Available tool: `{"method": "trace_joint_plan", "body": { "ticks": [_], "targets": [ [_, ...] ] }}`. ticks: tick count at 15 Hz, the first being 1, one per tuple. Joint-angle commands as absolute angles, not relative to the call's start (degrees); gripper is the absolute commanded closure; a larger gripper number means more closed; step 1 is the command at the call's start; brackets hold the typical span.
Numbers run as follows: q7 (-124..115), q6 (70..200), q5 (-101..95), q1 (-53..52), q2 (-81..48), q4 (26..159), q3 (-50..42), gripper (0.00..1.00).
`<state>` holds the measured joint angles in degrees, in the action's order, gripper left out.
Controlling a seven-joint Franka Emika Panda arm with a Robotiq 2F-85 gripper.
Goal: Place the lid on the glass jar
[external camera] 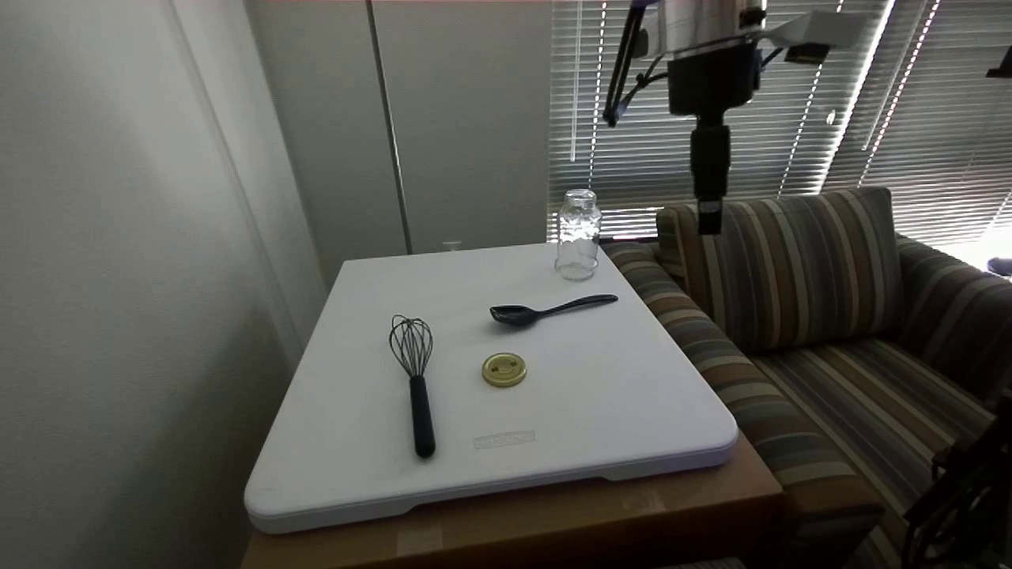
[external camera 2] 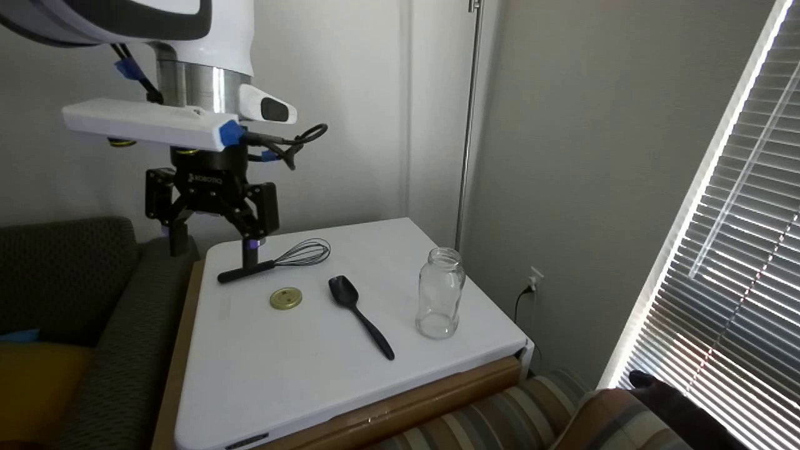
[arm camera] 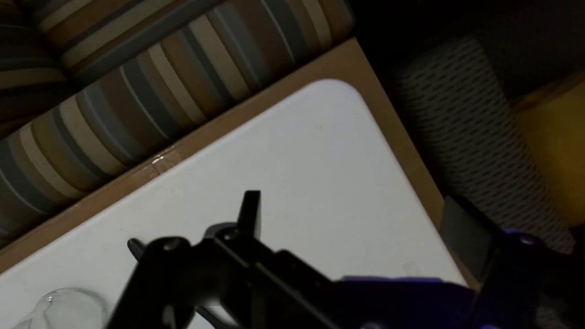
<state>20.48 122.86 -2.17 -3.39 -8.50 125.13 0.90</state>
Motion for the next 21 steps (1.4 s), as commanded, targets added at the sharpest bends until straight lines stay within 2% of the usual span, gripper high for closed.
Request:
{"method": "trace_joint_plan", "body": {
  "ticks": [1,3,4,11,18,21],
  "targets": [
    [12.6,132.3,2.7,-3.9,-14.3,124.2,3.5,0.00],
    [10.8,137.6,4.6,-4.3,-17.7,123.6,5.0,0.00],
    [11.8,134.0,2.4,-3.9,-14.3,124.9,4.7,0.00],
    [9.4,138.3,1.7,-4.8,-20.0,122.4,5.3,0.00],
    [14.3,137.2,1.9,-4.4,-28.5,113.0,7.6,0.00],
    [13.5,137.1,2.2,-4.6,-27.4,114.4,7.7,0.00]
  ]
}}
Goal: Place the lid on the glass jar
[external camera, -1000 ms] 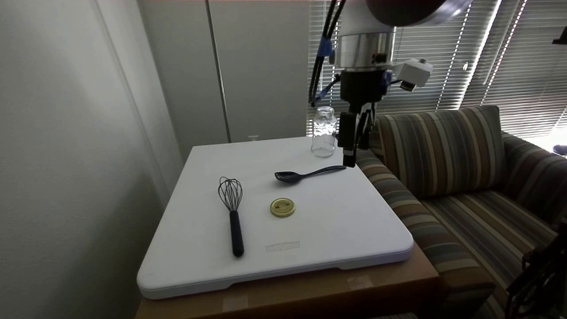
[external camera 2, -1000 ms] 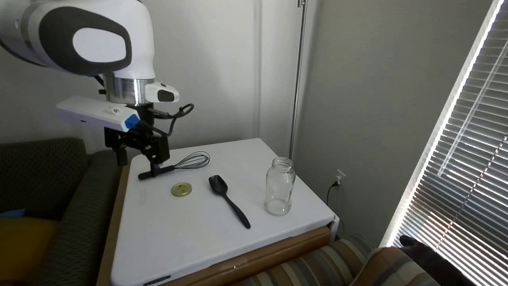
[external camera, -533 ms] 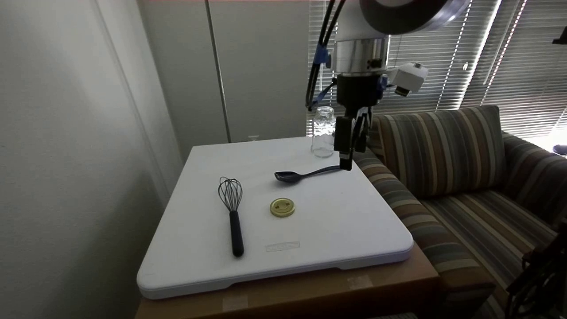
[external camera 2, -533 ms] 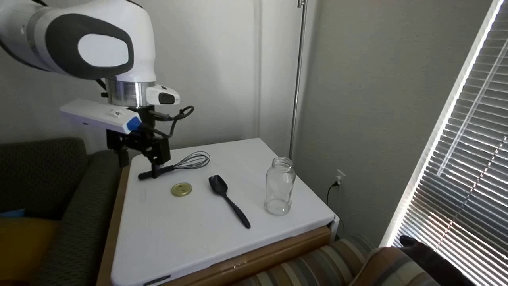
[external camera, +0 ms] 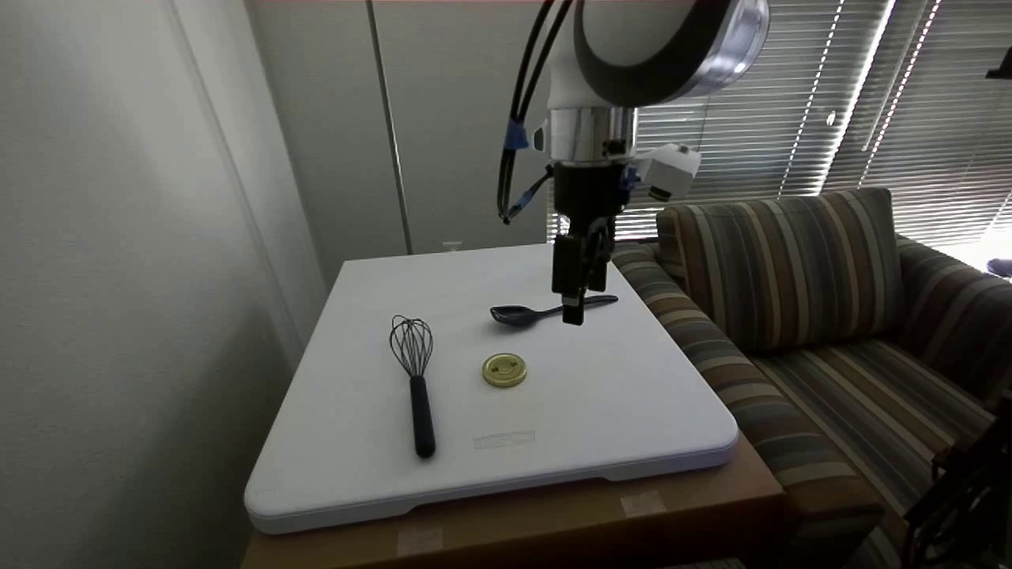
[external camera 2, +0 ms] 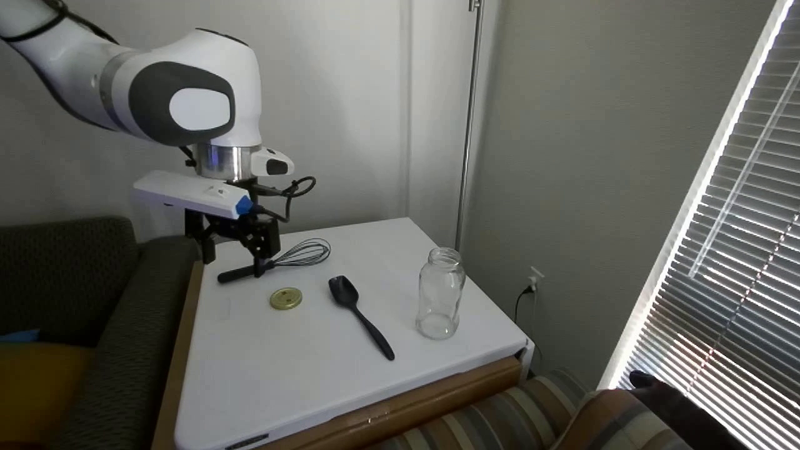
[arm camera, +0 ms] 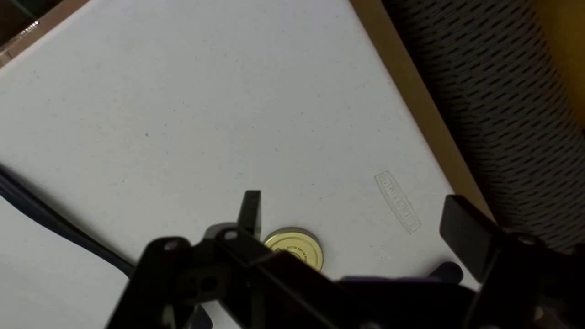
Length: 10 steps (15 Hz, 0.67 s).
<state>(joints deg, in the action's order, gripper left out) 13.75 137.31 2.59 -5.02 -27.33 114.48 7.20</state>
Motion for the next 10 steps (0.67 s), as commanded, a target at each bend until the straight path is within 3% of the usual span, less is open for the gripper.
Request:
{"method": "trace_joint_plan", "body": {
  "ticks": [1,5,10],
  "targets": [
    [13.4,137.1,2.2,-4.6,-27.5,114.3,7.7,0.00],
    [13.5,137.6,2.5,-4.5,-27.5,114.3,7.9,0.00],
    [14.8,143.3,3.1,-3.7,-36.2,106.3,8.1,0.00]
  ]
}}
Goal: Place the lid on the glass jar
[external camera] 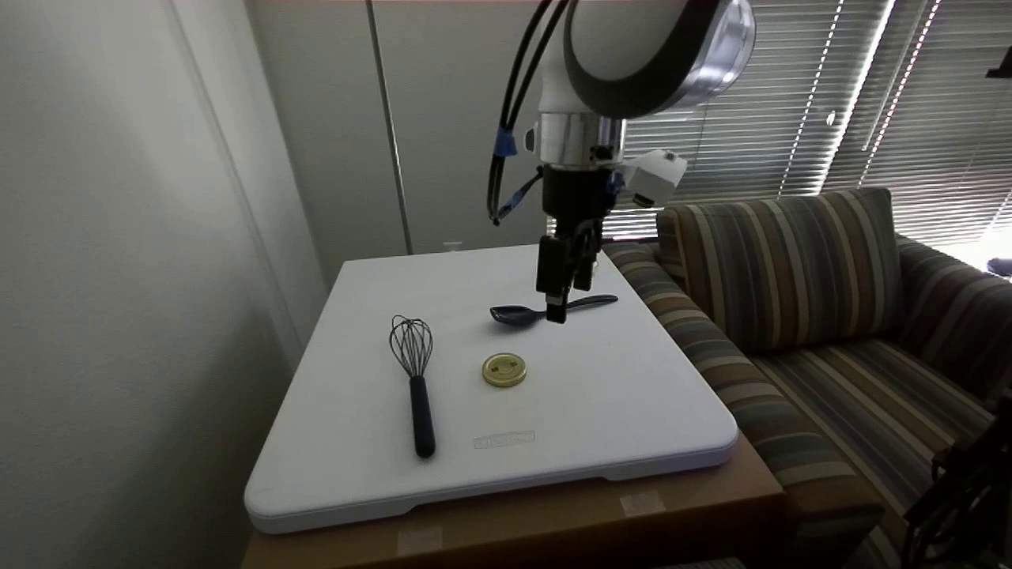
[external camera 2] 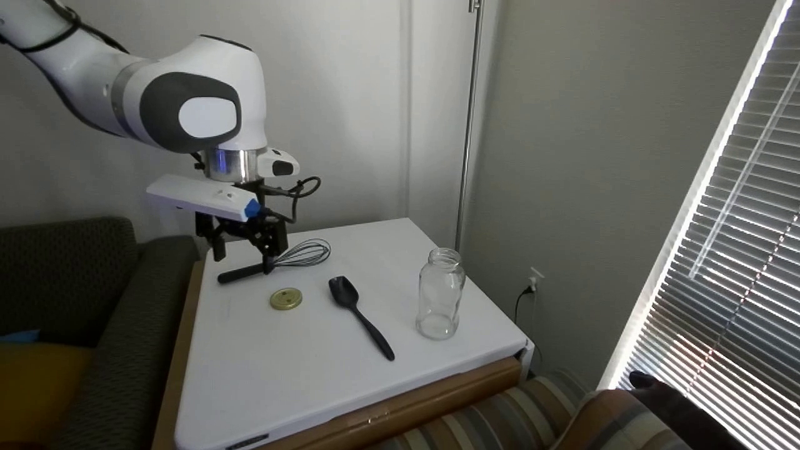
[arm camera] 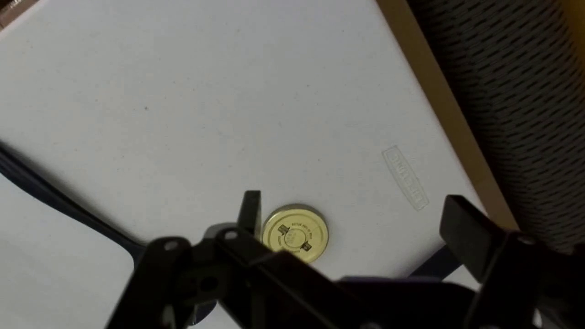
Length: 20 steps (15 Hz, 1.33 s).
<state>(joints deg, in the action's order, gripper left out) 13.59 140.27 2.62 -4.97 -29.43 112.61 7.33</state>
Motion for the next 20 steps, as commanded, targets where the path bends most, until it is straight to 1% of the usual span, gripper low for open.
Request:
{"method": "trace_joint_plan", "body": {
  "ticks": [1,7,9,16,20],
  "targets": [
    [14.8,143.9,3.1,-3.5,-38.4,104.0,8.2,0.00],
    [15.7,139.8,2.9,-3.0,-49.6,91.2,9.8,0.00],
    [15.8,140.7,2.8,-3.3,-52.3,88.2,10.4,0.00],
    [9.3,134.2,-2.4,-8.3,-58.0,79.0,5.6,0.00],
    [8.7,130.3,-3.4,-8.9,-61.9,74.0,5.7,0.00]
  ]
}}
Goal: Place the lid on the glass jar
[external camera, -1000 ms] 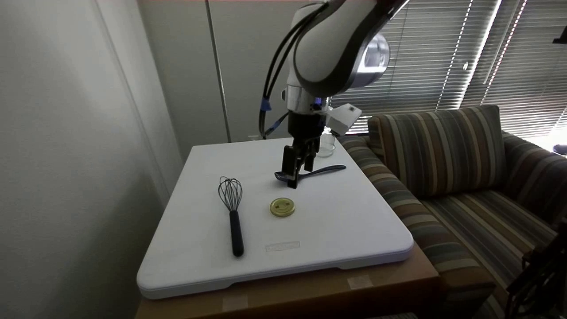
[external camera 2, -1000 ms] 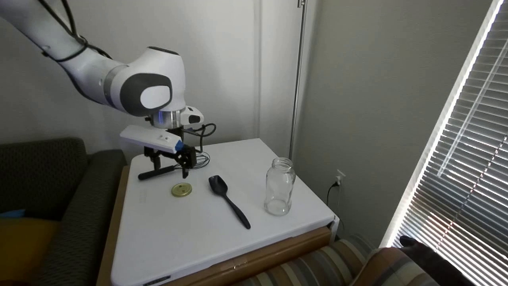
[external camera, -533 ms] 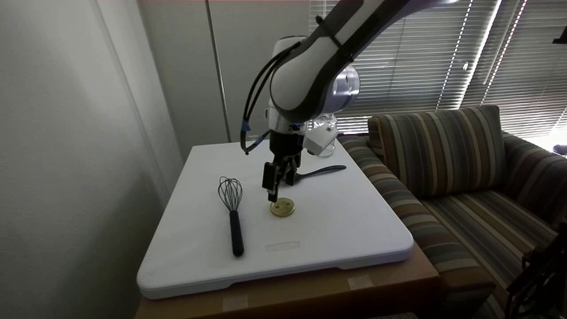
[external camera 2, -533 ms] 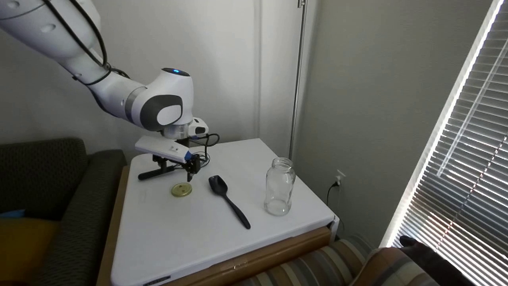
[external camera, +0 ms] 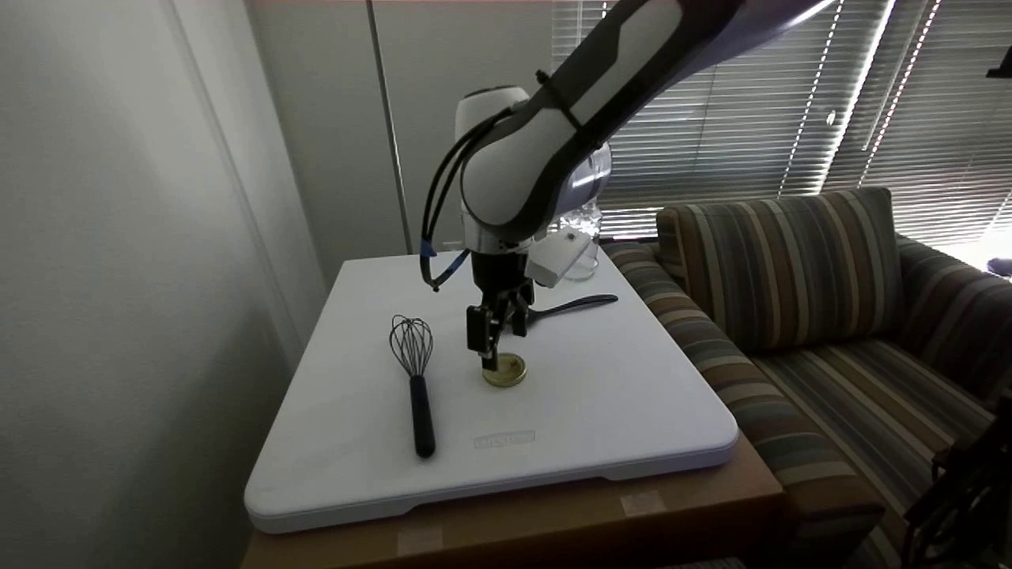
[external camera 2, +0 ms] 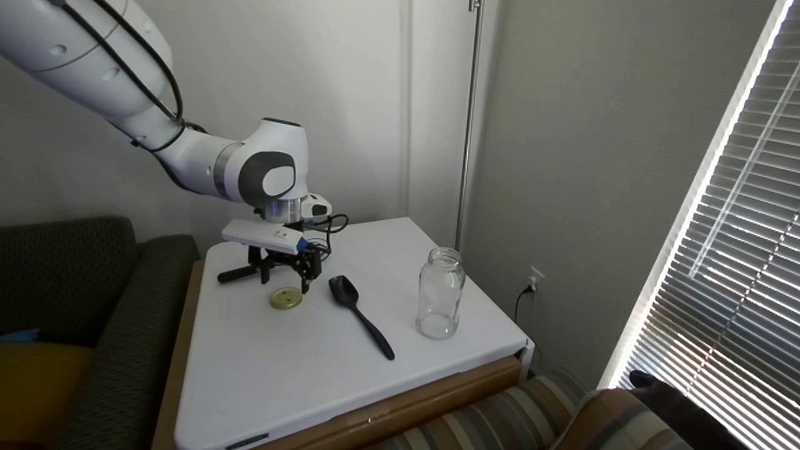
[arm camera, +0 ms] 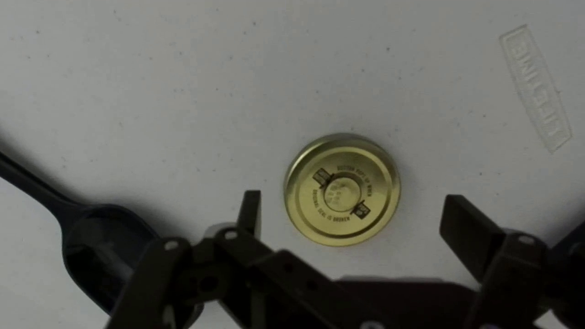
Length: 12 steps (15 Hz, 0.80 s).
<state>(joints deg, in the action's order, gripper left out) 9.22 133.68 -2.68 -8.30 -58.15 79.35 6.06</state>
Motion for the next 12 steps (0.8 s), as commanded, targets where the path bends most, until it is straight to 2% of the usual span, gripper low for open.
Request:
{"method": "trace_joint_plan", "body": {
  "ticks": [1,12],
  "targets": [
    [8.6,129.5,-3.4,-9.1,-63.1,72.7,5.7,0.00],
    [6.3,127.0,-4.3,-10.4,-68.3,65.4,4.3,0.00]
  ]
}}
